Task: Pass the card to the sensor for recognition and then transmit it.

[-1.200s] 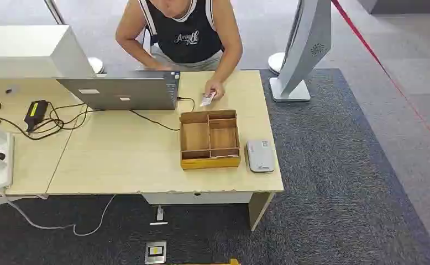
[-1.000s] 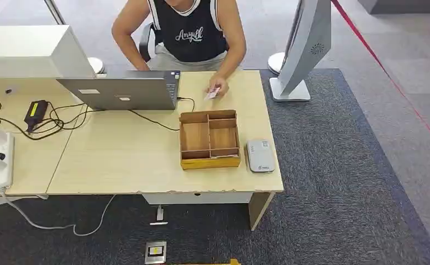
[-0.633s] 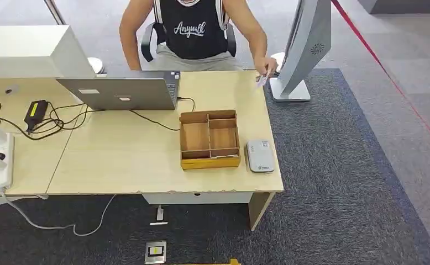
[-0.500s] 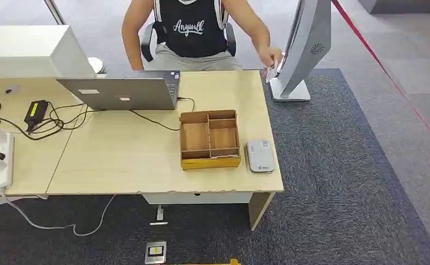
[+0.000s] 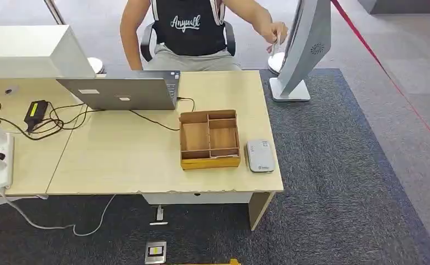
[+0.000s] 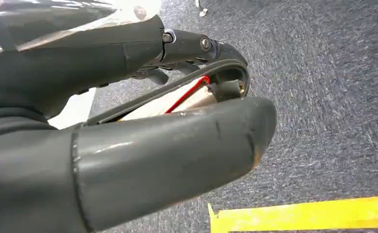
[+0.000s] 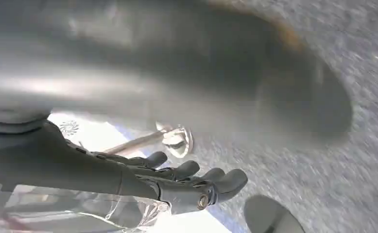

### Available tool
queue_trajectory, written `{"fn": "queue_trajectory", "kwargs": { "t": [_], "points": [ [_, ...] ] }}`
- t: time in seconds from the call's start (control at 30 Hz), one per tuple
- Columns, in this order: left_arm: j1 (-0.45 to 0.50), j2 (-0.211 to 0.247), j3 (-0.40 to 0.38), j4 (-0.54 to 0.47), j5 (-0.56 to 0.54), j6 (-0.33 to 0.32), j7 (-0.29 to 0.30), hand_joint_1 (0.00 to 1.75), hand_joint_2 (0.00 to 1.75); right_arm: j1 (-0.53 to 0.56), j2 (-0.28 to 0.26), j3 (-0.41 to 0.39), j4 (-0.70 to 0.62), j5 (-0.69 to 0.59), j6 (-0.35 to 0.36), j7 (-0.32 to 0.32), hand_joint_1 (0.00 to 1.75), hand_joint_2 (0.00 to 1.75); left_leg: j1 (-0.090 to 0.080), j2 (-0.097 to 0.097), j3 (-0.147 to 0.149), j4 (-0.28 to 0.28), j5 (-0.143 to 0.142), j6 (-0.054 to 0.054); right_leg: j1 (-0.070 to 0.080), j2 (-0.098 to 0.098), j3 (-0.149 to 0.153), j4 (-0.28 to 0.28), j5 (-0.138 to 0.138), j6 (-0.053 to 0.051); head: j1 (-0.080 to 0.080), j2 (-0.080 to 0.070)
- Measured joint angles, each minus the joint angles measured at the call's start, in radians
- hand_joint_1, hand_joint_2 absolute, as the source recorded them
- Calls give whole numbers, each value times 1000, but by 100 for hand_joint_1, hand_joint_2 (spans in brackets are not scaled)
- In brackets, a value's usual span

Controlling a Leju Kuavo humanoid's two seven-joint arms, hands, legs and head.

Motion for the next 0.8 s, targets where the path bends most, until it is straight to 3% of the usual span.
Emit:
{"fn": "queue_trajectory", "kwargs": {
  "t": [0.03,0.1,0.13,0.3,0.37,0.57,0.73,0.8],
  "points": [
    [0,-1,0,0,-3,0,-8,0,0,-15,-12,0,0,-6,-19,-22,0,175,0,0,-1,0,0,0,0,0,1,0,0,0,0,0],
    [0,-1,-1,-1,-25,-3,-32,0,0,-58,-52,0,0,-24,-128,-111,0,175,-3,0,-2,0,0,1,-3,0,0,0,2,2,0,0],
    [-1,-2,-2,-1,-28,-4,-39,0,0,-98,-96,0,0,-11,-157,-128,0,175,-4,1,-2,0,1,1,-5,2,-2,0,3,3,-2,0],
    [-1,-7,-2,-4,-29,-3,-61,0,0,-282,-257,0,-2,28,-175,-120,0,175,-6,4,-1,2,3,5,-6,7,-2,-1,6,7,0,0],
    [0,-10,-3,-5,-28,-2,-68,0,0,-319,-290,0,1,32,-208,-142,0,175,-6,4,-1,2,3,5,-6,7,-2,-1,6,7,1,0],
    [0,-18,-3,-6,-7,-1,-76,0,0,-414,-360,0,16,36,-248,-184,0,175,-5,3,-2,2,3,4,-5,7,-2,0,6,7,-1,0],
    [-1,-21,-3,-6,3,-1,-76,0,0,-478,-384,5,25,37,-249,-187,0,175,-5,2,-2,2,3,4,-5,5,-2,0,6,7,-1,0],
    [0,-21,-3,-6,11,0,-76,0,0,-490,-386,5,24,33,-249,-229,0,175,-5,1,-3,2,3,5,-5,5,-2,0,6,7,-1,0]
  ]
}}
